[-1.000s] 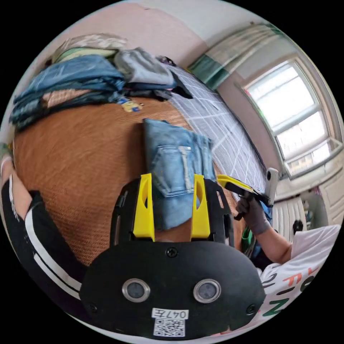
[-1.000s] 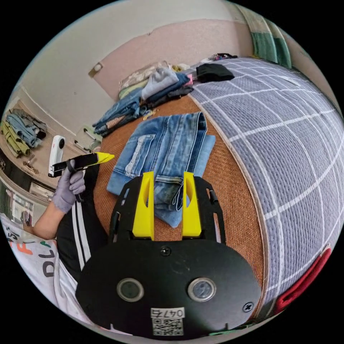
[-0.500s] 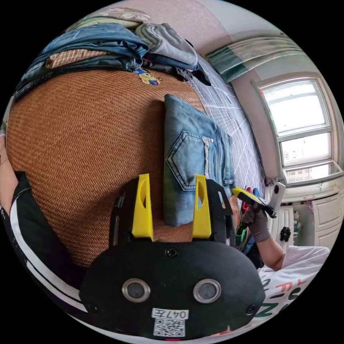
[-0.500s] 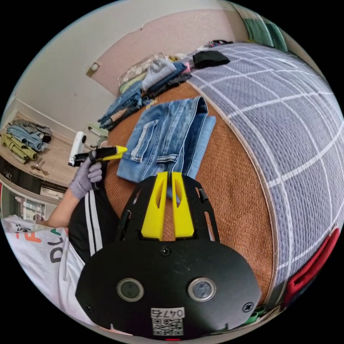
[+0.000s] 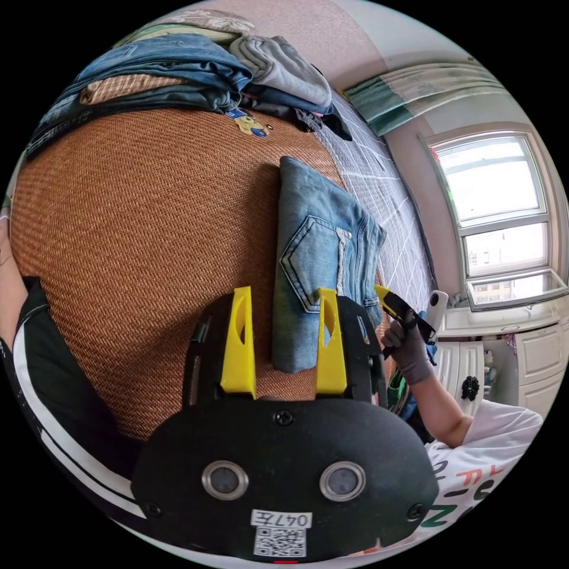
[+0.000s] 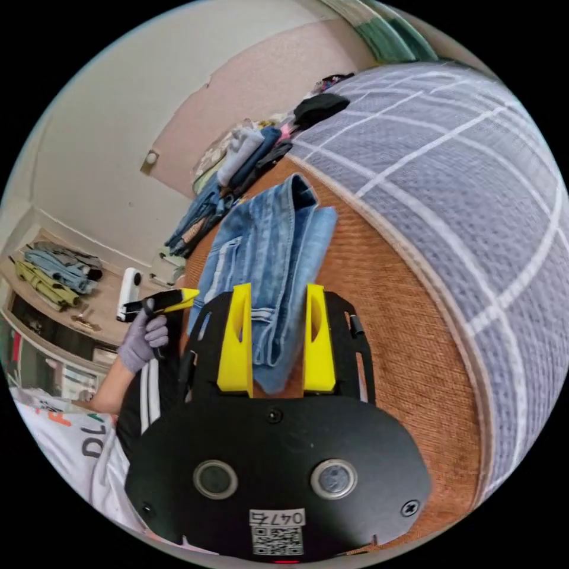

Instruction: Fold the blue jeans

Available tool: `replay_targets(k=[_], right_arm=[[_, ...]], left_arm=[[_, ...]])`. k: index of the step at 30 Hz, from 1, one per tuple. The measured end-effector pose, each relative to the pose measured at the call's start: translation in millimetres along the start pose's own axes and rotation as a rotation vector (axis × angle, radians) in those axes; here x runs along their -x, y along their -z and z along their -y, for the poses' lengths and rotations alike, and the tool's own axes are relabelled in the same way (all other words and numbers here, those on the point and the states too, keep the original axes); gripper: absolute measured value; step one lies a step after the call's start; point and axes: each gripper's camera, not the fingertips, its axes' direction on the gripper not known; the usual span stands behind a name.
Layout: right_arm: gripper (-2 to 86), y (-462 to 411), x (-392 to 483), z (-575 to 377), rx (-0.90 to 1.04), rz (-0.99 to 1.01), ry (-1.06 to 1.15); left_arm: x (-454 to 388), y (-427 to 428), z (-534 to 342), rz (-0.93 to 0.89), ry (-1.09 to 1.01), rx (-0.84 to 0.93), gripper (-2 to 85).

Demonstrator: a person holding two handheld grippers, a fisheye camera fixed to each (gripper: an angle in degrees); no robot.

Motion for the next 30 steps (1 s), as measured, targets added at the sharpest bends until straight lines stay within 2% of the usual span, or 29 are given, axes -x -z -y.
replay_targets(k=[4, 7, 12, 18, 23, 27, 30], right_arm=[[4.0, -4.2, 6.0, -11.4, 0.054, -0.119, -0.002], [0.7, 12.3, 1.7, -17.3, 0.082, -0.059, -0.033], [-0.1, 78.0, 37.6, -34.8, 0.06, -0.13, 0.119], [-0.3, 221.0, 81.7, -74.0, -0.015, -0.337, 0.188], [-0.2, 338.5, 106.6, -113.6, -0.063, -0.627, 0.149], [-0.1, 425.2, 98.4, -145.4, -0.193, -0.671, 0.03], [-0.1, 492.1, 59.5, -188.2, -0.312, -0.619, -0.164]], left_arm=[[-2.3, -8.1, -4.3, 0.022, -0.011, 0.002, 14.9], [-1.3, -13.8, -7.8, 0.012, -0.024, 0.014, 14.1], [20.2, -20.9, -16.5, -0.105, 0.023, 0.014, 11.1], [39.6, -35.0, -25.3, -0.2, 0.063, 0.039, 8.5], [55.7, -39.9, -35.0, -0.25, 0.098, 0.067, 8.5], [70.2, -32.7, -46.9, -0.28, 0.138, 0.058, 8.3], [77.4, -22.8, -56.5, -0.296, 0.15, 0.042, 7.9]])
